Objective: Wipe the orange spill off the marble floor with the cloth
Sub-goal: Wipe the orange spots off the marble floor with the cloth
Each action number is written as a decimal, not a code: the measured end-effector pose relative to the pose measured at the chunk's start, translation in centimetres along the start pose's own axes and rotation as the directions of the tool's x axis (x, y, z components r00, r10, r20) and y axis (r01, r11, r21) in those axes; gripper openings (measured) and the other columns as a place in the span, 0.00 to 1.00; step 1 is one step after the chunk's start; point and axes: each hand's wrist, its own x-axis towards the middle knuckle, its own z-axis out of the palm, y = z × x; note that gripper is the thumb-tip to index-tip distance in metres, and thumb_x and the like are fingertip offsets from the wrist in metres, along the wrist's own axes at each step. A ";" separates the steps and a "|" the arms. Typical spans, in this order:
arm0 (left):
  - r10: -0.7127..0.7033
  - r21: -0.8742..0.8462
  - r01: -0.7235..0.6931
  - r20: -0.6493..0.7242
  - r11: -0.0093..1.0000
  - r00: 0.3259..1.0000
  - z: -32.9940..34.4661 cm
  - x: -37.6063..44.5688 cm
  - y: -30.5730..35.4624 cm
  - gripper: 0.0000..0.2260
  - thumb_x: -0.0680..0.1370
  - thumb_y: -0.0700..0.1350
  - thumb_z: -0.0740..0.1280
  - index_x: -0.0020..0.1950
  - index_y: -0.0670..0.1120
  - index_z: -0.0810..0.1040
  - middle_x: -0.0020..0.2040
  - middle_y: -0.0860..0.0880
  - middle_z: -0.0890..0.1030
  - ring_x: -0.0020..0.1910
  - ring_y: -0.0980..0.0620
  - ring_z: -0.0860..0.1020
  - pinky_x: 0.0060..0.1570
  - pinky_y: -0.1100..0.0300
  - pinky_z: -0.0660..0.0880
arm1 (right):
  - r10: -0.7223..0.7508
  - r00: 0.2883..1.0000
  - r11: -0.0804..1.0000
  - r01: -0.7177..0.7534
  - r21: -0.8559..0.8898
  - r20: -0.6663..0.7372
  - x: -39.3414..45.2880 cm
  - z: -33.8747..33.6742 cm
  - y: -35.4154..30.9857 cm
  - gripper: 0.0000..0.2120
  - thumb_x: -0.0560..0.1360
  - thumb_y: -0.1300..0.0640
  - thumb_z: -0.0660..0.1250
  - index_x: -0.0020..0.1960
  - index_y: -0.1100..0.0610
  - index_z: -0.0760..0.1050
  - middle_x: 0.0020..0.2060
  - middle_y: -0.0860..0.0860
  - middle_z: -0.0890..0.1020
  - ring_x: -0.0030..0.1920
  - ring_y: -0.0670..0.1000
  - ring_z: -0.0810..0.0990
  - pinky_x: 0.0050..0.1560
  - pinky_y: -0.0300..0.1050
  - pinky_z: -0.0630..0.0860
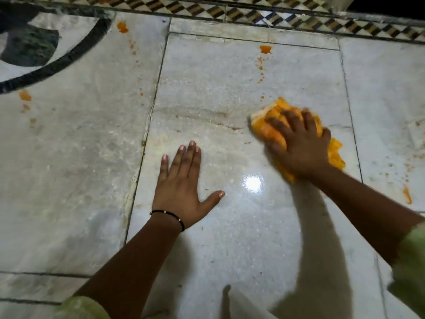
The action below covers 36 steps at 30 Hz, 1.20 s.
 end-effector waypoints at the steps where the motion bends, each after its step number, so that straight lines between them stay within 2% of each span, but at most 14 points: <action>1: -0.001 0.004 0.001 0.001 1.000 1.000 0.0 0.0 0.0 0.44 0.72 0.73 0.47 0.78 0.45 0.45 0.79 0.48 0.44 0.77 0.49 0.43 0.74 0.45 0.41 | 0.077 0.997 0.996 -0.077 0.035 0.008 2.5 0.1 -0.9 0.29 0.73 0.31 0.50 0.73 0.34 0.54 0.77 0.46 0.55 0.76 0.60 0.48 0.65 0.74 0.52; 4: -0.001 0.021 0.001 0.005 1.000 1.000 -0.1 0.0 0.0 0.44 0.72 0.72 0.47 0.78 0.44 0.45 0.79 0.48 0.45 0.77 0.49 0.44 0.74 0.46 0.41 | 0.070 0.995 0.995 -0.074 0.063 0.067 6.5 -0.1 -5.5 0.28 0.75 0.34 0.52 0.74 0.36 0.53 0.77 0.48 0.53 0.76 0.62 0.45 0.66 0.76 0.47; 7: -0.005 0.007 0.005 0.010 1.000 1.000 -0.2 -0.1 0.2 0.44 0.72 0.72 0.47 0.78 0.44 0.47 0.79 0.47 0.47 0.77 0.48 0.46 0.74 0.45 0.42 | -0.235 0.971 0.971 0.236 -0.023 0.041 2.1 0.4 -6.6 0.31 0.72 0.33 0.47 0.74 0.37 0.56 0.77 0.48 0.57 0.76 0.61 0.51 0.66 0.73 0.51; 9: 0.004 -0.006 -0.004 0.009 1.000 1.000 -0.2 0.0 0.1 0.44 0.72 0.72 0.47 0.78 0.44 0.47 0.79 0.47 0.47 0.77 0.48 0.46 0.74 0.44 0.43 | -0.311 0.951 0.950 0.310 -0.031 -0.003 -1.6 0.5 -4.3 0.31 0.70 0.33 0.49 0.73 0.38 0.61 0.75 0.48 0.62 0.75 0.60 0.56 0.66 0.72 0.55; 14: 0.000 -0.001 0.000 0.004 1.000 1.000 -0.1 0.0 0.0 0.44 0.72 0.73 0.46 0.78 0.45 0.45 0.79 0.48 0.44 0.77 0.49 0.43 0.74 0.45 0.42 | 0.039 0.999 0.999 -0.039 0.036 0.003 4.0 -0.1 -2.1 0.32 0.71 0.31 0.49 0.74 0.36 0.55 0.76 0.47 0.57 0.76 0.60 0.50 0.65 0.74 0.52; 17: -0.005 0.003 0.005 0.005 1.000 1.000 -0.1 0.0 0.0 0.44 0.72 0.72 0.47 0.78 0.44 0.46 0.79 0.48 0.45 0.77 0.49 0.45 0.74 0.45 0.42 | 0.083 0.995 0.994 -0.087 0.068 0.060 7.8 -0.4 -6.3 0.30 0.75 0.34 0.52 0.75 0.38 0.53 0.77 0.49 0.53 0.76 0.63 0.46 0.66 0.76 0.48; 19: -0.003 -0.003 0.003 0.012 1.000 1.000 -0.3 0.0 0.1 0.44 0.72 0.72 0.46 0.78 0.44 0.47 0.79 0.48 0.46 0.77 0.49 0.46 0.74 0.45 0.43 | -0.091 0.994 0.996 0.089 0.021 0.059 5.8 -0.1 -7.7 0.30 0.75 0.35 0.52 0.76 0.40 0.53 0.78 0.50 0.54 0.76 0.63 0.47 0.67 0.74 0.49; 22: -0.003 -0.010 0.003 0.014 1.000 1.000 -0.1 -0.1 0.1 0.44 0.72 0.73 0.46 0.78 0.44 0.47 0.79 0.48 0.46 0.77 0.48 0.46 0.74 0.44 0.43 | -0.385 0.921 0.923 0.382 -0.049 -0.058 -1.5 0.8 -5.4 0.30 0.72 0.35 0.54 0.73 0.40 0.62 0.75 0.50 0.64 0.74 0.61 0.58 0.66 0.68 0.56; 24: -0.005 -0.012 0.005 0.001 1.000 1.000 0.0 0.0 0.0 0.44 0.72 0.73 0.46 0.78 0.44 0.47 0.79 0.47 0.47 0.77 0.48 0.46 0.74 0.44 0.44 | -0.443 0.893 0.896 0.439 -0.061 -0.081 -3.4 0.5 -1.9 0.30 0.70 0.35 0.56 0.71 0.41 0.67 0.72 0.50 0.69 0.72 0.61 0.64 0.64 0.64 0.60; 27: 0.004 -0.016 -0.004 0.002 1.000 1.000 -0.1 0.2 -0.1 0.44 0.72 0.73 0.47 0.78 0.44 0.48 0.79 0.48 0.47 0.77 0.49 0.45 0.74 0.45 0.43 | -0.162 0.983 0.987 0.161 -0.025 -0.090 0.1 -0.4 0.7 0.31 0.69 0.32 0.52 0.71 0.40 0.66 0.72 0.51 0.68 0.72 0.61 0.63 0.62 0.66 0.61; 29: -0.005 -0.013 0.005 -0.002 1.000 1.000 -0.1 0.1 0.0 0.44 0.72 0.73 0.48 0.78 0.45 0.47 0.79 0.48 0.46 0.77 0.49 0.45 0.74 0.45 0.42 | 0.063 0.995 0.998 -0.063 0.007 -0.079 3.6 -0.4 -1.1 0.32 0.70 0.33 0.50 0.72 0.39 0.62 0.74 0.50 0.63 0.74 0.62 0.57 0.64 0.70 0.57; 31: -0.003 -0.014 0.003 0.001 1.000 1.000 -0.2 0.1 0.1 0.44 0.72 0.73 0.49 0.78 0.45 0.47 0.79 0.49 0.46 0.77 0.49 0.45 0.74 0.45 0.42 | 0.112 0.994 0.993 -0.112 0.034 -0.013 5.2 -0.3 -4.6 0.33 0.70 0.34 0.49 0.74 0.41 0.59 0.75 0.51 0.60 0.75 0.64 0.53 0.65 0.73 0.53; 33: -0.010 -0.020 0.011 0.001 1.000 1.000 -0.2 0.1 0.0 0.44 0.72 0.73 0.50 0.78 0.45 0.48 0.79 0.48 0.47 0.77 0.49 0.46 0.74 0.45 0.43 | -0.054 0.998 0.999 0.054 0.006 -0.028 3.3 0.2 -6.9 0.32 0.71 0.34 0.50 0.73 0.42 0.61 0.75 0.52 0.63 0.74 0.65 0.57 0.65 0.72 0.54; 36: -0.011 -0.026 0.011 -0.002 1.000 1.000 -0.1 0.1 0.0 0.44 0.71 0.72 0.51 0.78 0.45 0.50 0.79 0.48 0.49 0.77 0.49 0.48 0.74 0.45 0.43 | -0.359 0.932 0.933 0.356 -0.049 -0.057 -3.5 1.0 -5.2 0.30 0.71 0.35 0.55 0.72 0.42 0.65 0.73 0.51 0.67 0.73 0.62 0.62 0.65 0.69 0.58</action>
